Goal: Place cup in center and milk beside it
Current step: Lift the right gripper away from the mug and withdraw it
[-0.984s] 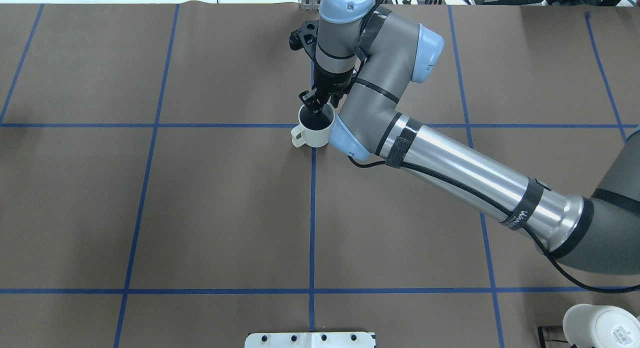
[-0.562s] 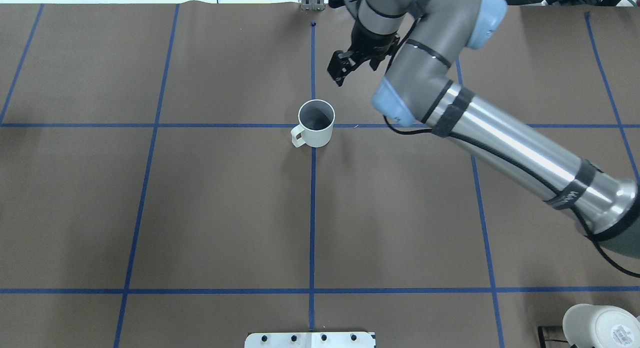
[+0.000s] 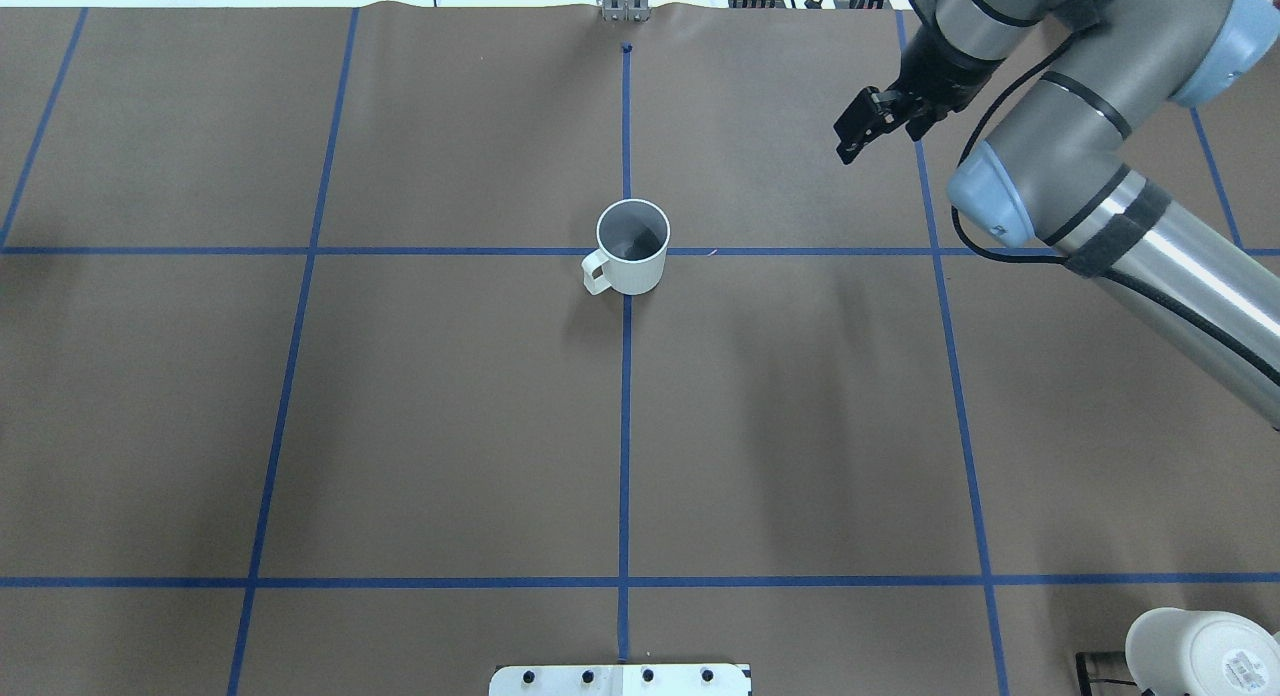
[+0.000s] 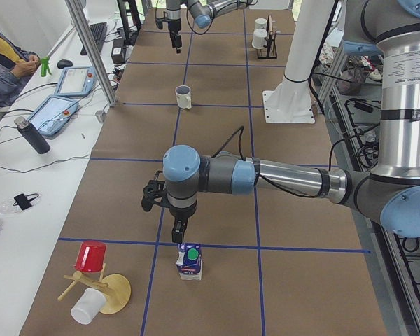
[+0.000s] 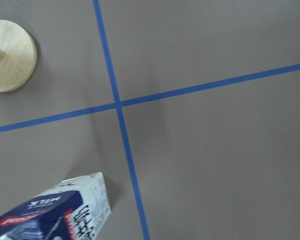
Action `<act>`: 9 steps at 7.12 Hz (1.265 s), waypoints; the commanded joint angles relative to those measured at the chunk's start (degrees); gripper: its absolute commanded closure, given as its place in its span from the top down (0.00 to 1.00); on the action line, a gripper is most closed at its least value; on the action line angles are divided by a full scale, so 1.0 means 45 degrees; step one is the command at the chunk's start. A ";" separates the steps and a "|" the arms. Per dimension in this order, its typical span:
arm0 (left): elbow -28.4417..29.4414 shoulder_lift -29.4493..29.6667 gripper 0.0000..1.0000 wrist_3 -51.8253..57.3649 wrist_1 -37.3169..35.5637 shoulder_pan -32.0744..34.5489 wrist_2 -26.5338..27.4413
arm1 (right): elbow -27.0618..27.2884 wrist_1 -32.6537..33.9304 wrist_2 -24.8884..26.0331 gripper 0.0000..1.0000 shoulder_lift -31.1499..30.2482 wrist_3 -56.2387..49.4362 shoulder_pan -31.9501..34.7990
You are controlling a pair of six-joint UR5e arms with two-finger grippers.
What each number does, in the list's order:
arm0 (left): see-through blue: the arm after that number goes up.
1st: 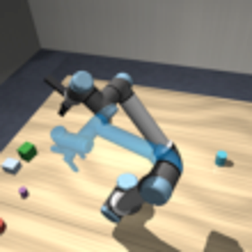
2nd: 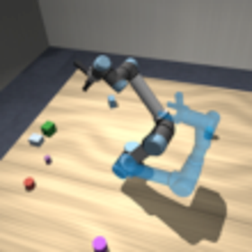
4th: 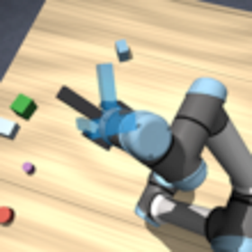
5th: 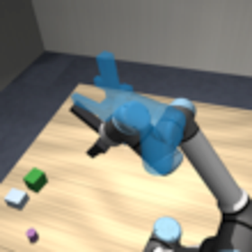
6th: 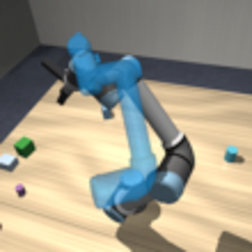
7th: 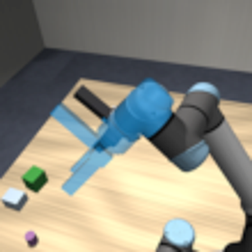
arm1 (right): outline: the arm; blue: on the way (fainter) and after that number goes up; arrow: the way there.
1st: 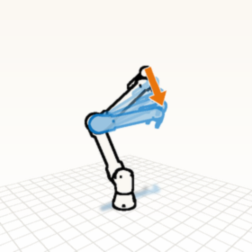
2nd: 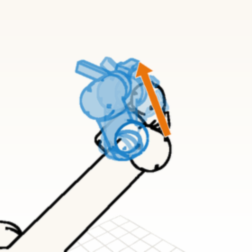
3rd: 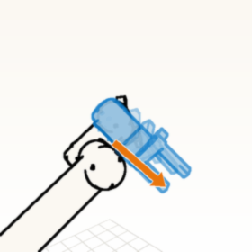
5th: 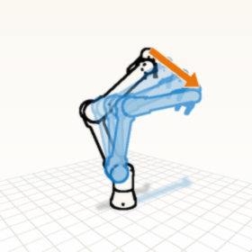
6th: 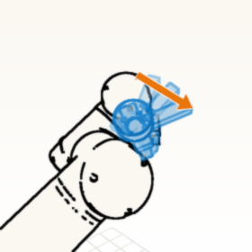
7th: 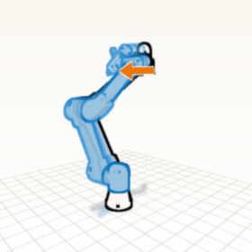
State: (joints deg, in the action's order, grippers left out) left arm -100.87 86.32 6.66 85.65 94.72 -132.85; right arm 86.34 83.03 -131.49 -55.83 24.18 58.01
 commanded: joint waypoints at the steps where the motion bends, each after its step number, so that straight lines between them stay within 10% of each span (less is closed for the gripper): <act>1: 0.0520 -0.0120 0.98 0.0005 0.0205 0.0475 0.0011 | 0.0363 -0.0053 -0.0057 1.00 -0.0581 -0.0041 0.0234; 6: 0.2684 0.0173 0.98 -0.2551 0.2931 0.0474 -0.0086 | 0.0654 -0.0093 0.0119 1.00 -0.1165 -0.0022 0.0175; 9: 0.2748 0.0075 0.98 -0.3333 0.3136 0.0455 -0.0550 | 0.2822 0.0102 -0.0482 1.00 -0.4985 -0.0429 0.3130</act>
State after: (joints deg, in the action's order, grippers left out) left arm -88.71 86.79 -6.99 99.50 96.78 -133.81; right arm 96.16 83.19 -132.03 -71.76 23.42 65.59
